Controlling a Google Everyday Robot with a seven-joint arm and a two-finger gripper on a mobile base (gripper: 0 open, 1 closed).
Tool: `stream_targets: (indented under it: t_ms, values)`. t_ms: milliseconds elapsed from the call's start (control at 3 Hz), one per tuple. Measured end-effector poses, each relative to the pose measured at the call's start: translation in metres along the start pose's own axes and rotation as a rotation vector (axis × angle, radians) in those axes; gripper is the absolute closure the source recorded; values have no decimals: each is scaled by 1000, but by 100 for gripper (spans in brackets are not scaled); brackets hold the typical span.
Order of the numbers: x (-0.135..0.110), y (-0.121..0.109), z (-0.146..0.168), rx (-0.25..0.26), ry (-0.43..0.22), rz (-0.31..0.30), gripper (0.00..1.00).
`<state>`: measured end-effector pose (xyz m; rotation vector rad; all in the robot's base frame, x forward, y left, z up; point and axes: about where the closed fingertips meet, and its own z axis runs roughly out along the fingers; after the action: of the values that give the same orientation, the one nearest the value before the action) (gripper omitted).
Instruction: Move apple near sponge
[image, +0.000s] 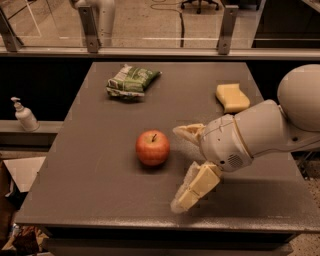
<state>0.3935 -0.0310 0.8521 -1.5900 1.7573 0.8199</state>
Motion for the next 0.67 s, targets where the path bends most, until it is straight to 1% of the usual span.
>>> stream_targets:
  t_ms: [333,667]
  values:
    - [0,1,0,-2,-5,-1,0]
    - [2,1,-1,27,-71,-3,0]
